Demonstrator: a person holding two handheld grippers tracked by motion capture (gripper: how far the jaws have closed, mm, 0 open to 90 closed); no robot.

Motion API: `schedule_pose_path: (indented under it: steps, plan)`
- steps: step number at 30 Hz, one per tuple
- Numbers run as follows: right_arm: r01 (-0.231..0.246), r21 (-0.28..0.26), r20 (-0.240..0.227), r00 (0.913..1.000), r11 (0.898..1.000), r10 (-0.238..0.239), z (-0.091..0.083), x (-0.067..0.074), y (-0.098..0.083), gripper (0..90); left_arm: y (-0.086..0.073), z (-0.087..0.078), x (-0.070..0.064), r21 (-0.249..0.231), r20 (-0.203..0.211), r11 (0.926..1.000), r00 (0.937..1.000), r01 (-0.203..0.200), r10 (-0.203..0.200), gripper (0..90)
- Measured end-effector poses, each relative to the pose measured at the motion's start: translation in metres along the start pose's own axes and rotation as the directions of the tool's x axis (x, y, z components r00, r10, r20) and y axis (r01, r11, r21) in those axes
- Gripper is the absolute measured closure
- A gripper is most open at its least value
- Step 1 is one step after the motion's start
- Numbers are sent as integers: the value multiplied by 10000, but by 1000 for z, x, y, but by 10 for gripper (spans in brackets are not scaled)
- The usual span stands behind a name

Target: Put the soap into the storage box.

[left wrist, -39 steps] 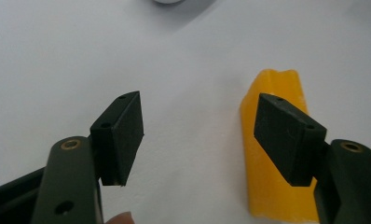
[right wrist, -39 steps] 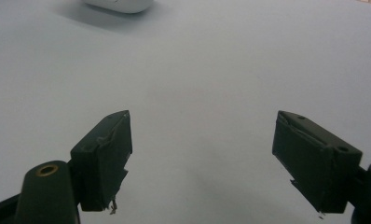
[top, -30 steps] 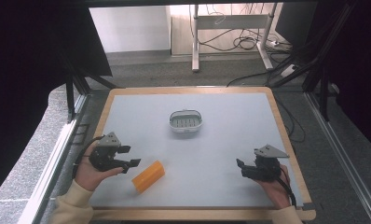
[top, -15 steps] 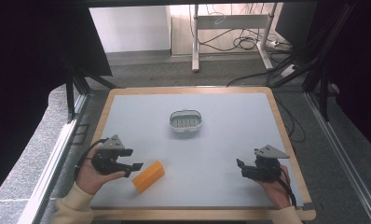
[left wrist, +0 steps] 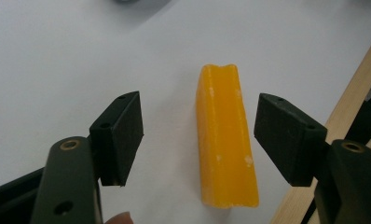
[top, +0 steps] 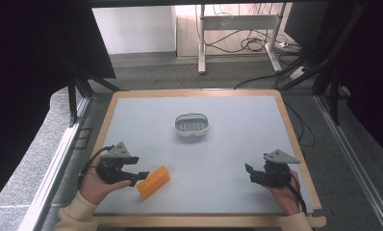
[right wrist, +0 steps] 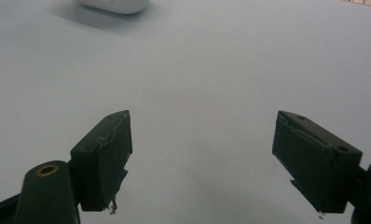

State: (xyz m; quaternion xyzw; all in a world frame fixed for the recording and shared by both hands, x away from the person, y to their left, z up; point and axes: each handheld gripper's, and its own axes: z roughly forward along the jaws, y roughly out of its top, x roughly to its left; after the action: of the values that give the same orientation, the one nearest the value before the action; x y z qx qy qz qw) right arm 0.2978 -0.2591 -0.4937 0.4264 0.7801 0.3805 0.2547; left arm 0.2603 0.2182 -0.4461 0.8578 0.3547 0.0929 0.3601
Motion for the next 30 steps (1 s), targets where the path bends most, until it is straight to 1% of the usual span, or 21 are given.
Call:
schedule_pose_path:
  steps: [4, 12, 18, 20, 24, 25, 27, 30]
  plan:
    - [18, -21, 14, 10000, 10000, -18, 0, 0, 0, 199, 0, 1, -4, 51, 68, 10000, 10000, -50, 49, 322]
    - [120, -24, 0, 9999, 9999, -120, 0, 0, 0, 199, 0, 13, -9, 406, 278, 9989, 9994, -231, 220, 319]
    - [188, 63, 75, 9998, 9998, -188, 1, 1, -1, 199, -2, 23, -11, 623, 357, 9978, 9991, -243, 221, 317]
    - [197, 102, 109, 9997, 9998, -199, 1, 1, -1, 199, -2, 26, -12, 668, 360, 9976, 9992, -185, 161, 316]
    - [228, 126, 144, 9996, 9997, -230, 1, 1, -1, 199, -2, 31, -14, 840, 358, 9961, 9991, -266, 236, 315]
    - [219, 145, 140, 9997, 9997, -221, 1, 0, -1, 199, -2, 33, -14, 954, 370, 9949, 9989, -338, 304, 314]
    - [228, 154, 157, 9996, 9996, -231, 2, 0, -1, 200, -3, 38, -15, 1148, 355, 9928, 9989, -354, 316, 313]
    - [222, 149, 167, 9996, 9996, -224, 2, 0, -1, 200, -4, 42, -15, 1262, 384, 9914, 9988, -335, 288, 313]
